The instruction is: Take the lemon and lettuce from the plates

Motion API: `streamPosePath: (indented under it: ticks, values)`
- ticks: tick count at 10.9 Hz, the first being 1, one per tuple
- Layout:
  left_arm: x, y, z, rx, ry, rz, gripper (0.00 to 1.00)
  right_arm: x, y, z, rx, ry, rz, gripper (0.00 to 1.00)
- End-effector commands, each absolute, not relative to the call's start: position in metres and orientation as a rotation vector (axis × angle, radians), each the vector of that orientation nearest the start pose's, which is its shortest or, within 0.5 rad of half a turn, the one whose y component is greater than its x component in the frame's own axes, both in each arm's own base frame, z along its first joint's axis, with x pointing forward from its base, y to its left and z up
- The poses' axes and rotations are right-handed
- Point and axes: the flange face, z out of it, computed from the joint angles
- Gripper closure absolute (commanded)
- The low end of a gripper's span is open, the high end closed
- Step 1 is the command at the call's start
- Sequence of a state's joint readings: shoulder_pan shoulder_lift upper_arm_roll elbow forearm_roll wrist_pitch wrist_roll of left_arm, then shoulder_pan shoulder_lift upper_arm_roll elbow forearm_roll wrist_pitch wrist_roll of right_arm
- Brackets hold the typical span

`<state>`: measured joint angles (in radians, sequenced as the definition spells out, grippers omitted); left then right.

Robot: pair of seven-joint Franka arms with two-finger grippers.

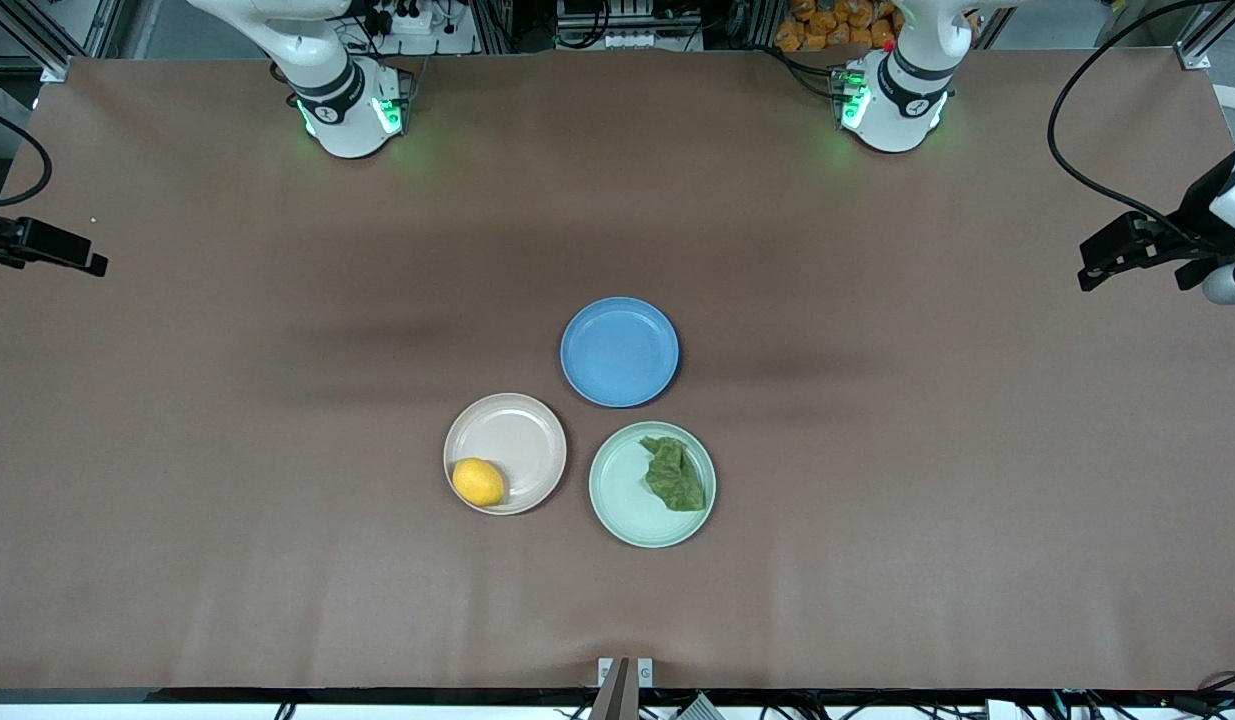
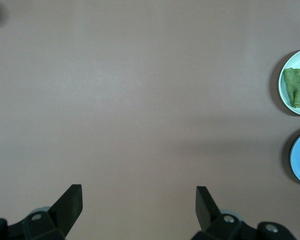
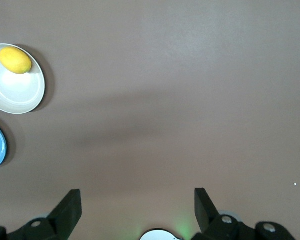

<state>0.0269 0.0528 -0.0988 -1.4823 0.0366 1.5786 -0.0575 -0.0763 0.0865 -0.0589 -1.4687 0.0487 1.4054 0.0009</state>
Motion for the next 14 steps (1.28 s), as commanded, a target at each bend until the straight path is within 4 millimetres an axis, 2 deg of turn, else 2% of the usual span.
streamPosePath:
  ticks: [1,4,7,10,12,14]
  values:
    - [0.570,-0.036,0.639,-3.122,0.030,-0.079,0.00,0.560,-0.071,0.614,-3.076,0.215,0.232,0.00]
    - [0.573,-0.034,0.636,-3.122,0.042,-0.072,0.00,0.560,-0.072,0.614,-3.077,0.218,0.230,0.00]
    - [0.586,-0.048,0.609,-3.131,0.076,-0.002,0.00,0.560,-0.072,0.613,-3.078,0.216,0.235,0.00]
    - [0.598,-0.098,0.588,-3.133,0.182,-0.009,0.00,0.560,-0.090,0.608,-3.069,0.265,0.245,0.00]
    - [0.608,-0.141,0.573,-3.137,0.284,-0.075,0.00,0.559,-0.103,0.605,-3.058,0.301,0.252,0.00]
    - [0.621,-0.193,0.543,-3.137,0.403,-0.158,0.00,0.560,-0.102,0.604,-3.058,0.299,0.255,0.00]
